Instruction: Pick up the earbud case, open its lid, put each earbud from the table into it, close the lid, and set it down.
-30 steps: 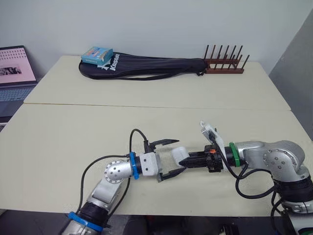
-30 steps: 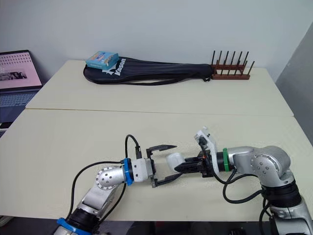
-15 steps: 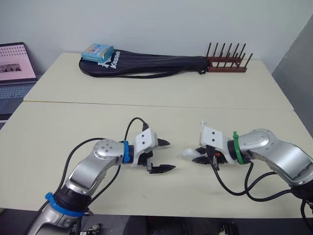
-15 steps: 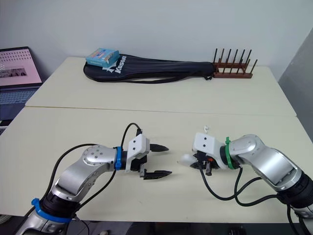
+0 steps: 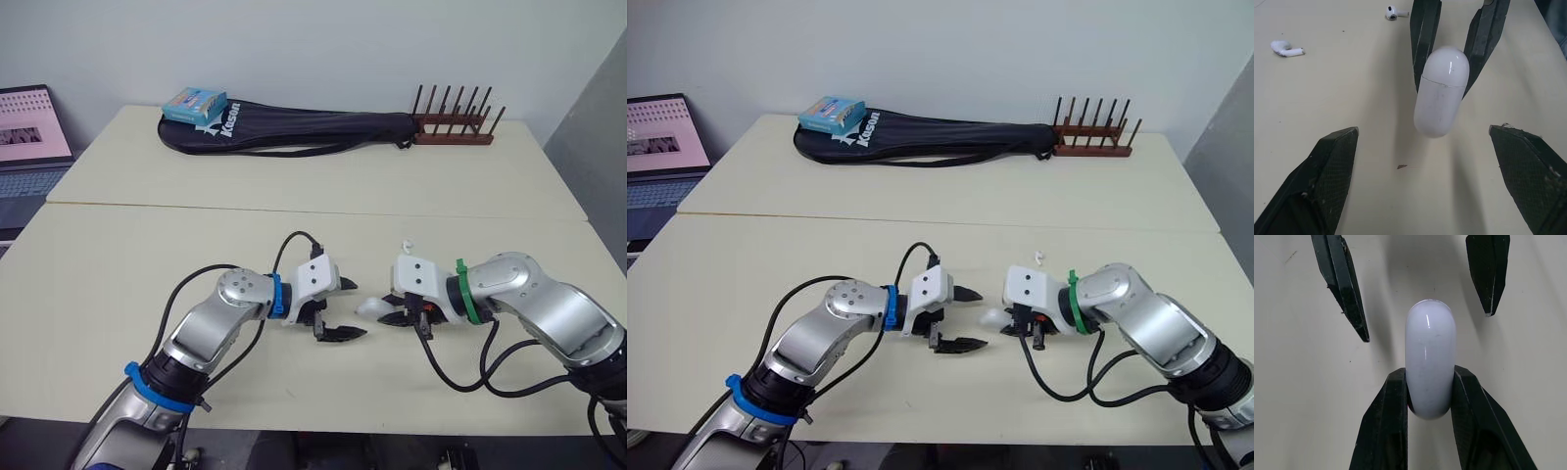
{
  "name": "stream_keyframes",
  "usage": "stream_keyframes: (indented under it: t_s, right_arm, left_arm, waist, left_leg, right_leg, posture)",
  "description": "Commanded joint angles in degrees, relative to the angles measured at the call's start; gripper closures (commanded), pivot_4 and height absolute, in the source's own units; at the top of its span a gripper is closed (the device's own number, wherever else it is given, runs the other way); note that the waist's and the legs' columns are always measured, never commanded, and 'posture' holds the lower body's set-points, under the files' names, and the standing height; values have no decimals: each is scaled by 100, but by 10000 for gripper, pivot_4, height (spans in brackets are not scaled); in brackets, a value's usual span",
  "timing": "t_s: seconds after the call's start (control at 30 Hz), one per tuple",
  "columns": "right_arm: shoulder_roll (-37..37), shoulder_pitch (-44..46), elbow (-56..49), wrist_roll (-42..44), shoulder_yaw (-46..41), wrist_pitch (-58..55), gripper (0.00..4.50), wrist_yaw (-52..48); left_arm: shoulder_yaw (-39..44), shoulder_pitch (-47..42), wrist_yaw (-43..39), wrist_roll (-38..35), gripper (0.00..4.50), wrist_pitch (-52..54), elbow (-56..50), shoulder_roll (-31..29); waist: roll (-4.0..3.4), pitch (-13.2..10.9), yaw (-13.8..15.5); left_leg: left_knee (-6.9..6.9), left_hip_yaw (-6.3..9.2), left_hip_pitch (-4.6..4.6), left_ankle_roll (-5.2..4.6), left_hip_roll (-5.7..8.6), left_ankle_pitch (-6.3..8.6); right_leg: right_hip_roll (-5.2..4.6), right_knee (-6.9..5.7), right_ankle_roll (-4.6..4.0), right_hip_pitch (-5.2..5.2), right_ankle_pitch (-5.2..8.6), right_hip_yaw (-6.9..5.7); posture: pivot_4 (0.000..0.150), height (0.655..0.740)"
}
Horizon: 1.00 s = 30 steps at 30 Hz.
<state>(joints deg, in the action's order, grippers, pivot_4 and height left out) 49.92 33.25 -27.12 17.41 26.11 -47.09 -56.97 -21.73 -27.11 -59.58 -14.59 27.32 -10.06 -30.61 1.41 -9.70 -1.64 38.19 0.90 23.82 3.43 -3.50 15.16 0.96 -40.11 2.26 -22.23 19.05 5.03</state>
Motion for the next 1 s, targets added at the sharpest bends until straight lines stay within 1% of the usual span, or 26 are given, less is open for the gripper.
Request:
stream_keyframes:
  t_s: [0.03, 0.1, 0.2, 0.5, 0.53, 0.73, 0.8, 0.87, 1.0]
  right_arm:
    - [-45, 138, -107, -61, -93, 59, 37209, -102]
    - [-76, 143, -105, -97, -99, 63, 37209, -130]
    - [-93, 139, -114, -124, -105, 67, 37209, -155]
    - [-147, 163, -112, -177, -99, 91, 37210, -233]
    - [-159, 166, -109, -190, -100, 89, 37211, -248]
    - [-144, 162, -140, -248, -101, 54, 37212, -350]
    - [-8, 148, -123, -360, -51, 185, 30053, -456]
    - [100, 123, -112, -389, -64, 263, 23800, -560]
    - [395, 107, -56, -347, -426, 364, 9706, -686]
  left_arm:
    - [-19, -129, -62, 33, 0, -156, 21, 121]
    - [-12, -151, -59, 36, 0, -185, 83, 189]
    - [-11, -170, -76, 45, 5863, -209, 123, 245]
    - [-40, -234, -135, 96, 36375, -299, 267, 402]
    - [-37, -232, -137, 105, 36967, -304, 273, 419]
    - [-22, -124, -130, 155, 36967, -285, 208, 448]
    - [3, -55, -129, 157, 36967, -293, 189, 420]
    - [52, 24, -117, 133, 36992, -276, 183, 394]
    - [336, 441, -62, -94, 36993, -411, 163, 369]
  waist:
    - [0, 0, 1]
    - [0, 0, 0]
    - [0, 0, 1]
    - [0, 0, -2]
    - [0, 0, -2]
    - [0, 0, -1]
    - [0, 0, -1]
    - [-1, 0, -1]
    - [-1, -1, -5]
  left_leg:
    - [1, 2, 0, 0, 0, 0]
    - [4, 2, 0, 0, 0, 0]
    - [10, 3, 0, 0, 0, 0]
    - [59, 2, 1, -1, 4, 1]
    - [62, 0, 0, -1, 5, 1]
    - [65, -1, 1, -1, 5, 1]
    - [64, 2, 1, -1, 5, 1]
    - [64, 3, 1, -1, 4, 1]
    - [64, 5, 0, -1, 3, 1]
  right_leg:
    - [0, 0, 0, 1, 0, -2]
    - [0, -4, 0, 1, 0, -1]
    - [0, -9, 0, 1, 0, -1]
    - [1, -60, 0, 1, 1, 0]
    - [1, -65, 0, 1, 1, 0]
    - [2, -69, 2, 0, 3, -1]
    - [2, -69, 1, 0, 3, -1]
    - [2, -70, 1, 0, 3, -1]
    - [2, -71, 1, 0, 3, 1]
  posture:
    - [1500, 7087]
    - [1500, 7087]
    - [1500, 7087]
    - [1500, 7087]
    - [1500, 7087]
    - [1500, 7087]
    - [1500, 7087]
    - [1500, 7087]
    - [1500, 7087]
